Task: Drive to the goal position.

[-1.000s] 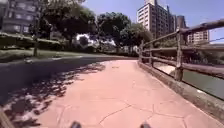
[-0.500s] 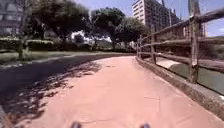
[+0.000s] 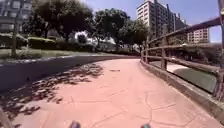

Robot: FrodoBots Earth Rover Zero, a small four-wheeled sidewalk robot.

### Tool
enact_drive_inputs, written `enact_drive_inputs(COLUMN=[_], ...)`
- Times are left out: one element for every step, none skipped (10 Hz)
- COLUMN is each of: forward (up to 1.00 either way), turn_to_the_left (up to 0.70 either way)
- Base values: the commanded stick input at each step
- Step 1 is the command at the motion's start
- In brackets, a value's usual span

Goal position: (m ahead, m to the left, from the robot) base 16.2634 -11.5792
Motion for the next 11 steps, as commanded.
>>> enact_drive_inputs(forward=[1.0, 1.0, 1.0, 1.0, 1.0, 1.0, 1.0, 1.0, 1.0, 1.0, 1.0], turn_to_the_left=[-0.4, -0.4, -0.4, -0.11, 0.0, 0.0, 0.0, 0.0, 0.0, 0.0, 0.0])
